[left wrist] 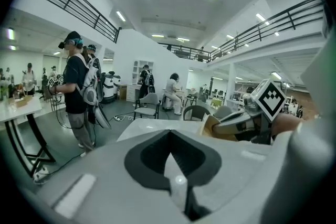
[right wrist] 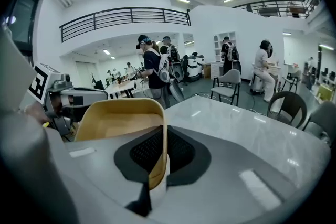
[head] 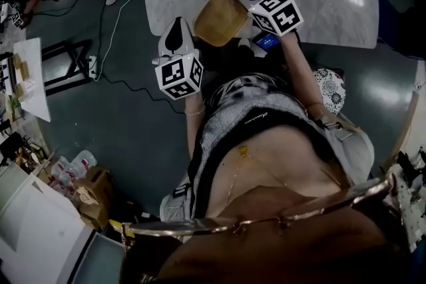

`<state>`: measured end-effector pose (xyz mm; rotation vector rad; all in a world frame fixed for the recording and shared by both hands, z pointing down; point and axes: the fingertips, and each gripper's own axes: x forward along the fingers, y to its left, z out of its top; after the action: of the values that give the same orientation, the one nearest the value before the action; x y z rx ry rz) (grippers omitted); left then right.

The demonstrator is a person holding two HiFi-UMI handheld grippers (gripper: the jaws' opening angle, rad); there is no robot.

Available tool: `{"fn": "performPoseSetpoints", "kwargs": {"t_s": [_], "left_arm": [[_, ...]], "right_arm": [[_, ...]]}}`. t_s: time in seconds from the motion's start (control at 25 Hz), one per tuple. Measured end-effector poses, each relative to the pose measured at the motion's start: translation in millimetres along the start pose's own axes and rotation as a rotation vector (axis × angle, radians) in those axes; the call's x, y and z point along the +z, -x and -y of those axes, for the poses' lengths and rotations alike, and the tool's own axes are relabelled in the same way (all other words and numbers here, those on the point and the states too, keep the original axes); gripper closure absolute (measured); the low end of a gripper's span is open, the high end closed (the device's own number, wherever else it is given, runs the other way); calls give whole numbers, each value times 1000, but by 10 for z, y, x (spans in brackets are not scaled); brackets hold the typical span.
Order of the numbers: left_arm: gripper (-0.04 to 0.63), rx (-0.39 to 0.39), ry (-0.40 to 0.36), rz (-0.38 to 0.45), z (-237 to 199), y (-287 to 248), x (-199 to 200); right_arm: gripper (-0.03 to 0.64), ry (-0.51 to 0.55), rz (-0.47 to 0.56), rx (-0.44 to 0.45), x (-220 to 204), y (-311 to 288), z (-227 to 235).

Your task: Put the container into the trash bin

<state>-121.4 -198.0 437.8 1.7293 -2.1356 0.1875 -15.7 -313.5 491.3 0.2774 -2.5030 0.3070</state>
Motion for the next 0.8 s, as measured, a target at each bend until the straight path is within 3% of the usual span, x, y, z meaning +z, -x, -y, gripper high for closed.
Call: {"fn": "performPoseSetpoints", "kwargs": {"t_s": [0.8], "left_arm": [[594,180,76,37,-1691,1504,-421]], "right_arm": [[588,150,-61,164,220,-1024,-2108]]}}
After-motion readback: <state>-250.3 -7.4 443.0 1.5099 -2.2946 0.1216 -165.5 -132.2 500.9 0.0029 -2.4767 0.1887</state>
